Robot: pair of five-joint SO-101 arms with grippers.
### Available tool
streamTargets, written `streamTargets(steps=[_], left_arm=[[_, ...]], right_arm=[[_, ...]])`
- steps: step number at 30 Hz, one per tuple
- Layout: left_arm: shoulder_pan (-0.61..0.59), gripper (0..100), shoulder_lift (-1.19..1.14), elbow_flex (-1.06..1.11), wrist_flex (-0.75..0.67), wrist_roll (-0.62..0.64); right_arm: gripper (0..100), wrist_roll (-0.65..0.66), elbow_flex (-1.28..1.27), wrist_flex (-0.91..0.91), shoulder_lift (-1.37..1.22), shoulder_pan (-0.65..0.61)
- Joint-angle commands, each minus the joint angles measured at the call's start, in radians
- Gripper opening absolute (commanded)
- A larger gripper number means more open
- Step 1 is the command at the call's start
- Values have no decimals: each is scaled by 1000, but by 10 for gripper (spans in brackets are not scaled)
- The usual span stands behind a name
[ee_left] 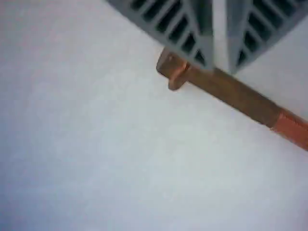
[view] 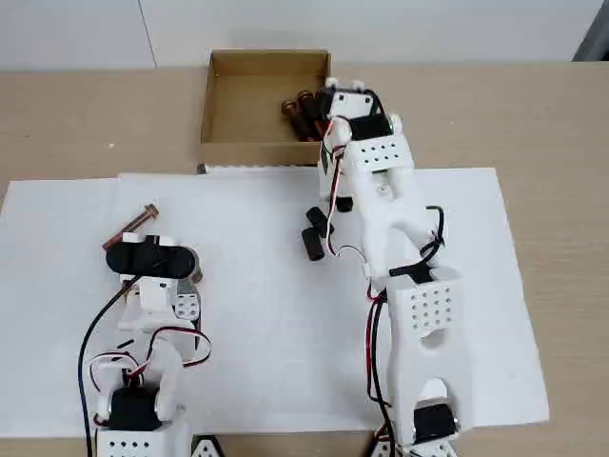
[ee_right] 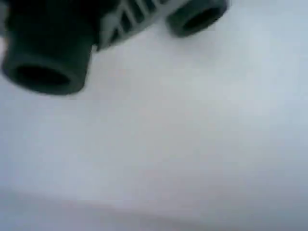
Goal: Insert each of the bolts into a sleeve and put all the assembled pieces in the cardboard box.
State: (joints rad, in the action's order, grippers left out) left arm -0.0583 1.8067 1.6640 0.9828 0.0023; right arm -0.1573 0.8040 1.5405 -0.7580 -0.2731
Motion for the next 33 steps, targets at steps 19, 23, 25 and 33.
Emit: streamTargets(steps=[19,23,25,33], left_arm=[[-9,6,9,-33,3,-2],[-71,8,9,-111,37,-8],[-103,8,8,-147,75,-61],[-212,7,8,-275,132,-169]], right_arm=[[3,2,-112,183,822,-8],[3,-6,-344,180,1009,-7],[3,-8,-460,177,1095,-1],[3,-78,-907,124,1333,97]])
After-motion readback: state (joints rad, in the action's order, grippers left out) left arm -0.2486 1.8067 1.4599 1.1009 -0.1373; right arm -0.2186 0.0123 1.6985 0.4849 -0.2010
